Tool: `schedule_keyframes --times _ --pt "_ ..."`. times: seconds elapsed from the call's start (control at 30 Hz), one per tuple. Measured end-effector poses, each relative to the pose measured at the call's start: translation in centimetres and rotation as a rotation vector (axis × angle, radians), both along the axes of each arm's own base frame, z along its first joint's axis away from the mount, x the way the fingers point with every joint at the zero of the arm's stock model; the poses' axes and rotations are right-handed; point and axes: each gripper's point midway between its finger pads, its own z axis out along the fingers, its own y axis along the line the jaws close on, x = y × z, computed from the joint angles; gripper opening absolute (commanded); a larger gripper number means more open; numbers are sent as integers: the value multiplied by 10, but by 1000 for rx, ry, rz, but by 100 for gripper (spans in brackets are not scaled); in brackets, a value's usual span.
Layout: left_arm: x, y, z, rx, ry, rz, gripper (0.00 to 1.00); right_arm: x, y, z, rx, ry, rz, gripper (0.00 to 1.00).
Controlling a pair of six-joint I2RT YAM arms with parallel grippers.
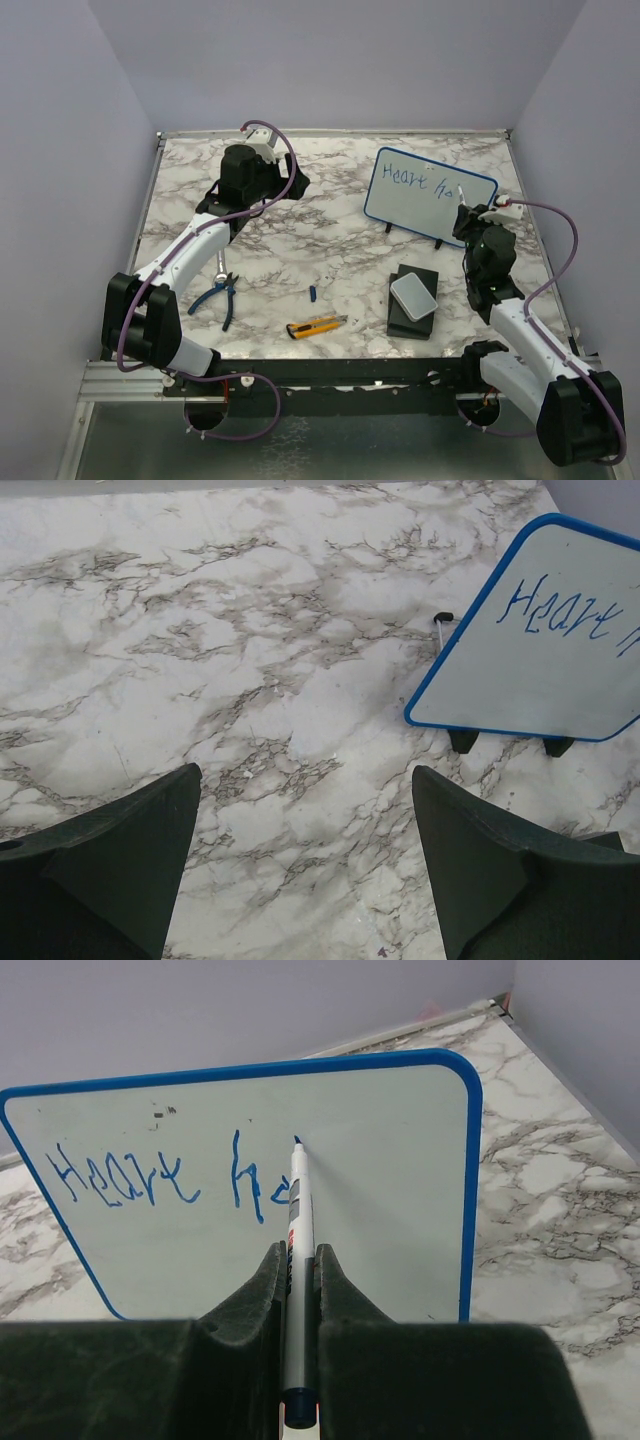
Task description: Write a sentence on the whiteboard
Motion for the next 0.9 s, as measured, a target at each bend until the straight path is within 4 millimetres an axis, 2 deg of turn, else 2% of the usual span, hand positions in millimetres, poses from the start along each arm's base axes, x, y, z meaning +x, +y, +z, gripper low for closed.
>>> schedule_keyframes --times 0.57,0.9 --pt "0 0 0 -6 3 1 88 -1 2 -8 59 21 -4 1" --pt "0 -1 0 -10 5 0 88 -10 4 -32 103 82 -2 1"
